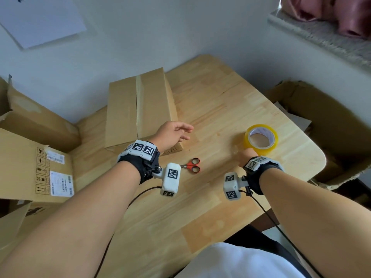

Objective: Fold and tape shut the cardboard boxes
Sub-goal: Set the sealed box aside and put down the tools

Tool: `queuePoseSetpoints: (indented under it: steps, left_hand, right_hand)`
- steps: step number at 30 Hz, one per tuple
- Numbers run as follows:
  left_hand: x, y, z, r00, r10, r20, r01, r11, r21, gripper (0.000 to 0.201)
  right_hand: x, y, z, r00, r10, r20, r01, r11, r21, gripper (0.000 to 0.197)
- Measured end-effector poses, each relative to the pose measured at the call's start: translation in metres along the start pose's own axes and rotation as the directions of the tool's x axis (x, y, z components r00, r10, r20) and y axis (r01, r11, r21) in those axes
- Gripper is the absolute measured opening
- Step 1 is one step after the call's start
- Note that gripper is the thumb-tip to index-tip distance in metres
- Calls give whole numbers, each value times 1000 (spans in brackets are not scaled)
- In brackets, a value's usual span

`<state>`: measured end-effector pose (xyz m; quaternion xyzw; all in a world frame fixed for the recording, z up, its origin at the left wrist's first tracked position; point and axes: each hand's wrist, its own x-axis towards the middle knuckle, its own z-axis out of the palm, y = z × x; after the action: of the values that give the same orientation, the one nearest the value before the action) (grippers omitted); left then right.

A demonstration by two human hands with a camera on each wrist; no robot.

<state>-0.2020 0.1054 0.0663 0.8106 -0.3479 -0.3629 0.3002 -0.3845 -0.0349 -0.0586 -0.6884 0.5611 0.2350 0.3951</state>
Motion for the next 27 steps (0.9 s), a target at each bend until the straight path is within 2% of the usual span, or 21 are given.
queuePoseSetpoints:
  steps: [3,4,7,8,11,15,18,21,22,24,26,27]
  left_hand:
    - [-3,-7,-2,1000,-8,4,8,1000,-2,33]
    - [-4,-9,-2,1000,-8,5,8,1000,0,32]
    - [-7,-16,-6,1000,-15,-3,15,1000,-2,32]
    - [-9,-18,-7,1000,-18,-5,18,1000,-6,32]
    - [-14,-25,-10,1000,-26,-12,26,1000,-14,32]
    - [-17,-31,-13,999,-31,-23,30,999,-28,31]
    - [-19,-34,-18,999,4,-36,-5,999,-36,31]
    - [-24,-37,-31,997,43,-64,-45,999,-20,32]
    - [-27,-40,-37,995,52,-80,-53,998,-14,33]
    - [-33,-47,-48,992,56,-108,-58,998,-13,33]
    - [-39,-57,-59,991,45,-129,-47,999,-6,33]
    - [-42,-62,-64,990,35,-138,-36,999,-3,33]
  right_hand:
    - [-11,0,3,989,-147,-35,144,987,-65,39]
    - [-12,-2,4,989,-149,-22,147,985,-94,41]
    - [-12,0,11,994,-98,-51,92,991,-101,43]
    - [-11,1,11,997,-55,-60,53,998,-31,41]
    - [-14,3,17,997,-43,-56,40,998,-54,37]
    - [-13,5,20,994,3,-108,12,990,140,26]
    - [-23,-2,15,988,2,-157,-3,1000,-10,37]
    - [-40,-13,12,986,-69,-151,26,963,-267,23]
    - [-41,-18,13,985,-88,-149,46,963,-265,21]
    - [-40,-27,22,985,-127,-113,90,953,-288,33]
    - [-40,-34,28,972,-213,-97,172,931,-321,32]
    - [-36,-36,32,972,-212,-100,171,934,-313,32]
